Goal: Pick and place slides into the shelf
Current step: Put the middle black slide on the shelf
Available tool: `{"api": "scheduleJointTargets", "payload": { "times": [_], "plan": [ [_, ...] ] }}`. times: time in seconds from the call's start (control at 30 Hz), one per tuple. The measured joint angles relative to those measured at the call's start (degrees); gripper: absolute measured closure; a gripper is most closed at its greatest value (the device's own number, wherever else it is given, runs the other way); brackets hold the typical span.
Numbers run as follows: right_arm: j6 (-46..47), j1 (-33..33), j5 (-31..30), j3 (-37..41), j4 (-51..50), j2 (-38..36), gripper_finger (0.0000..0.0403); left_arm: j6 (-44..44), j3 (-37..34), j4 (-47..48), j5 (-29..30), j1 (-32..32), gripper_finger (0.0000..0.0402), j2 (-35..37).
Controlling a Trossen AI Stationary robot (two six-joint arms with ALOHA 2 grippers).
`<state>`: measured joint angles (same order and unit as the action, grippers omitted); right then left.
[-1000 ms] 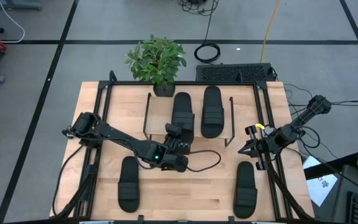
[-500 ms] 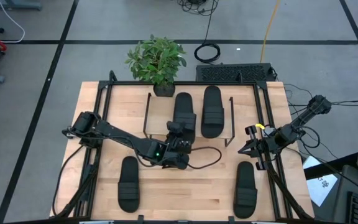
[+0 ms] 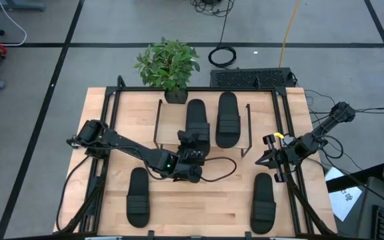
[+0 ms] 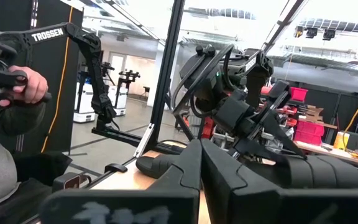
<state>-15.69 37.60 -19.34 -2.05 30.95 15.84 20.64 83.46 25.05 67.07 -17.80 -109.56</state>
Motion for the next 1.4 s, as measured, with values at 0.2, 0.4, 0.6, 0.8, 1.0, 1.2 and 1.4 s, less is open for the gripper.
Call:
{"api": "scheduleJointTargets", "payload": {
  "times": [0.2, 0.4, 0.6, 0.8, 1.0, 1.2, 1.4],
  "plan": [
    [0.0, 0.0, 0.0, 0.0, -0.4, 0.0, 0.0403, 1.1, 0.0, 0.1, 2.3, -0.4, 0.0259, 0.0],
    [0.0, 0.0, 0.0, 0.0, -0.4, 0.0, 0.0403, 5.8, 0.0, 0.1, 8.7, -1.7, 0.0221, 0.0],
    [0.0, 0.0, 0.0, 0.0, -0.5, 0.0, 0.0403, 5.8, 0.3, -0.2, 12.1, -4.0, 0.0202, 0.4],
    [0.0, 0.0, 0.0, 0.0, -0.7, 0.0, 0.0403, 6.2, 0.4, -1.9, 8.8, -6.5, 0.0201, 1.2],
    [0.0, 0.0, 0.0, 0.0, -0.7, 0.2, 0.0403, 3.1, 0.5, 0.9, 3.8, -5.7, 0.0201, 1.7],
    [0.0, 0.0, 0.0, 0.0, -0.8, 0.2, 0.0403, 1.4, 0.5, 4.8, -0.1, -1.9, 0.0201, 1.9],
    [0.0, 0.0, 0.0, 0.0, -0.8, 0.2, 0.0403, 5.3, 0.5, 4.7, -2.6, 0.4, 0.0201, 1.9]
  ]
}}
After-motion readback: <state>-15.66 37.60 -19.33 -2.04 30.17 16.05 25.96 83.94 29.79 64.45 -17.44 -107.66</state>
